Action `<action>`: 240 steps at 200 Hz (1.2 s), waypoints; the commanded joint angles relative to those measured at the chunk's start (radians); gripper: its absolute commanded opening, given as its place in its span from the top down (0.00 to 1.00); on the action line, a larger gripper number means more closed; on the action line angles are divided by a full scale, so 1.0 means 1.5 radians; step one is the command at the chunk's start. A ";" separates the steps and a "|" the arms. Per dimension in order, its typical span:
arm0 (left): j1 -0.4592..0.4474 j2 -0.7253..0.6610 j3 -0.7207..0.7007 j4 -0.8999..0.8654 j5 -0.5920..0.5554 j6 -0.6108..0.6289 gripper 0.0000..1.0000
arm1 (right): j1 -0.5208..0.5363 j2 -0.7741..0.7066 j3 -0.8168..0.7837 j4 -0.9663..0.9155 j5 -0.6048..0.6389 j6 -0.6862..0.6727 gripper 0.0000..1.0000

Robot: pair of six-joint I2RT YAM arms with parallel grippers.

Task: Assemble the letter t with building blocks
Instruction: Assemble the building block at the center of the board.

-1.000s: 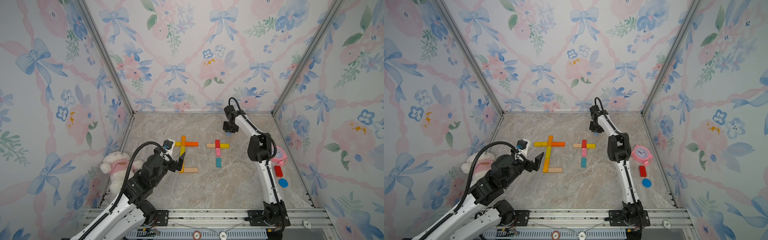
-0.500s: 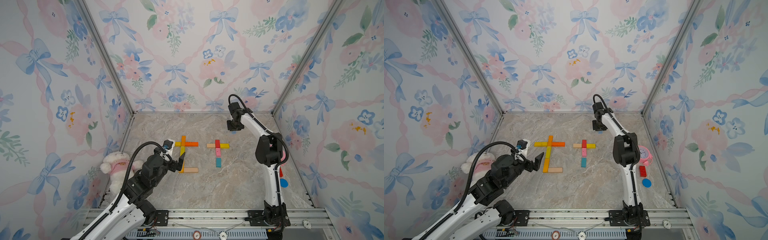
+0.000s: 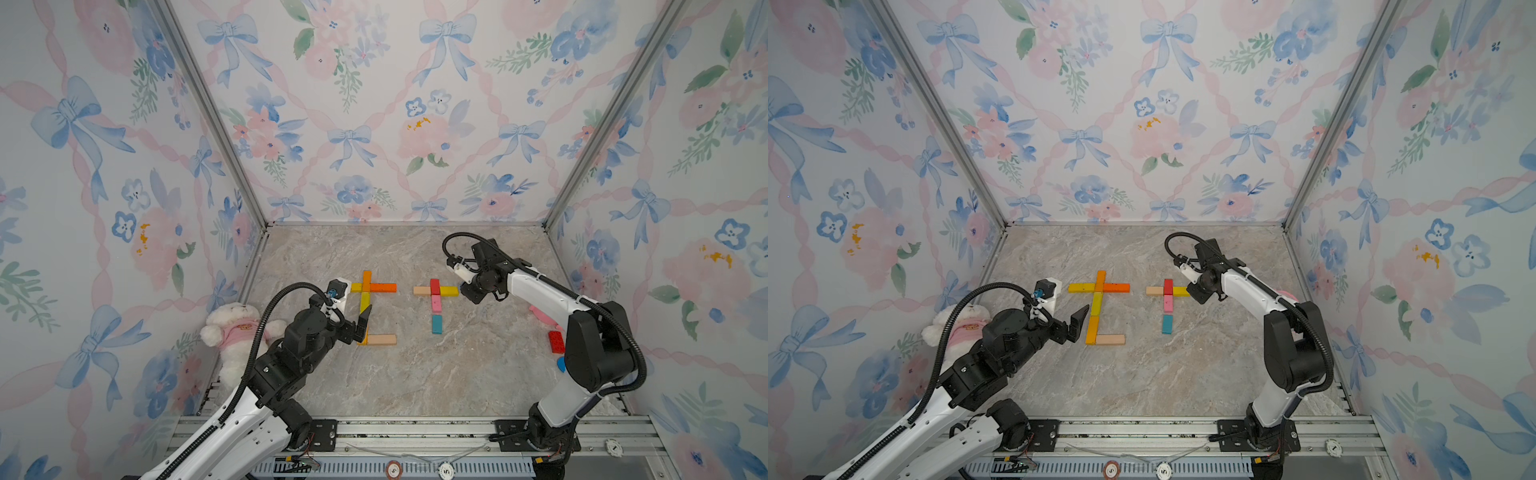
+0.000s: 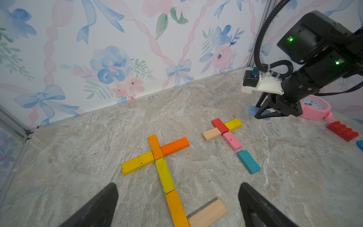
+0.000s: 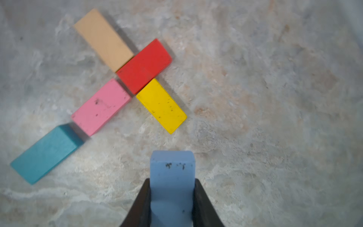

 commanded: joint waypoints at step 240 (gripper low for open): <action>0.002 0.013 0.000 0.022 0.002 0.001 0.02 | 0.088 0.064 -0.045 -0.080 -0.086 -0.381 1.00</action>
